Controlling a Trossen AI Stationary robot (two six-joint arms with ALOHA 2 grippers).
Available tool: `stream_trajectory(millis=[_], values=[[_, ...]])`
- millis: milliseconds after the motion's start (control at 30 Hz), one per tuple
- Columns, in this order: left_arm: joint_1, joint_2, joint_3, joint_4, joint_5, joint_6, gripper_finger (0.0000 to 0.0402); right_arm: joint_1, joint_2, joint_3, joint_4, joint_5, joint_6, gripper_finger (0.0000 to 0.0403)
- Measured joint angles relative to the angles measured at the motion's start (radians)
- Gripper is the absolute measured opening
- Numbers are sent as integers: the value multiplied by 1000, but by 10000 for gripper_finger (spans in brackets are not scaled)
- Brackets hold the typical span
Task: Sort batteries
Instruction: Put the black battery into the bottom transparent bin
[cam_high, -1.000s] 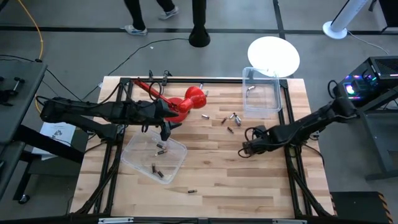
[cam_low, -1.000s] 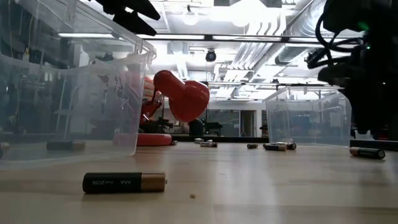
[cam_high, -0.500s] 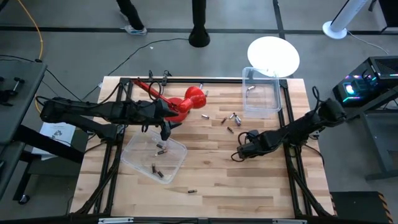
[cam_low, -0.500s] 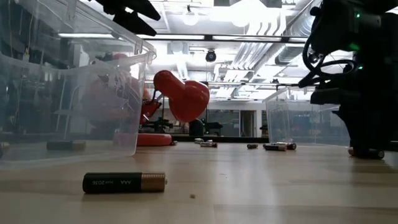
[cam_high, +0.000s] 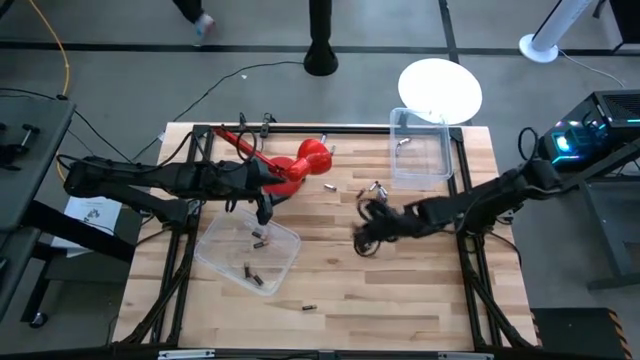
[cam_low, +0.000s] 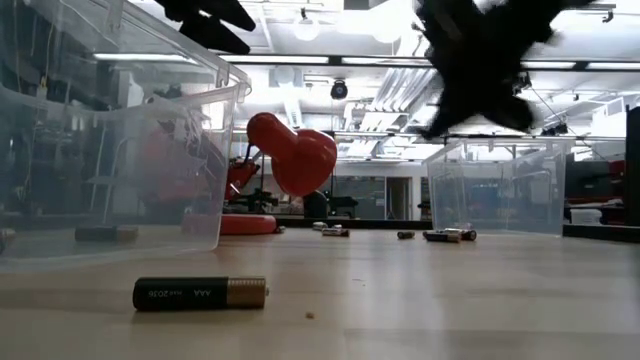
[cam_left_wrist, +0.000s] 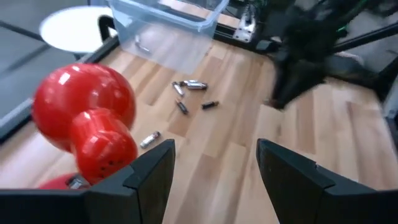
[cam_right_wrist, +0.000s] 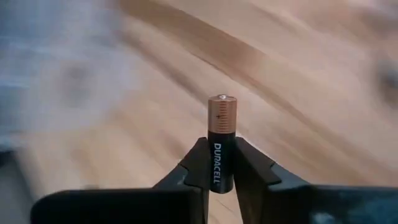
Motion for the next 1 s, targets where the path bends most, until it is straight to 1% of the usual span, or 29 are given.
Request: stream_trajectory(millis=[100,200,267,333,467,567,633,700,733,800,867,933,1000], values=[[0,0,0,1,-24,25,220,-51,58,117,191,-79,-228,22],[1,0,0,13,-27,32,220,-81,172,246,262,-153,-441,19],[1,0,0,14,-27,32,220,-91,255,343,300,-208,-548,19],[1,-3,0,13,-27,33,220,-98,344,459,318,-249,-629,36],[1,-32,0,2,-25,60,220,-102,537,682,261,-286,-691,100],[1,-89,9,-34,-26,60,220,-106,652,857,143,-344,-730,150],[0,-138,23,-74,-35,59,220,-110,696,966,29,-369,-774,177],[0,-190,26,-102,-40,42,220,-114,714,1052,-112,-347,-831,194],[0,-214,26,-113,-43,33,220,-115,715,1086,-181,-304,-864,198],[0,-250,23,-121,-44,23,220,-121,704,1135,-329,-188,-902,201],[0,-282,5,-133,-43,15,220,-134,677,1162,-486,-111,-902,202],[-3,-304,-17,-125,-39,1,220,-153,636,1147,-644,-84,-877,202],[-10,-313,-47,-120,-37,-3,220,-170,588,1075,-769,-71,-841,203]])
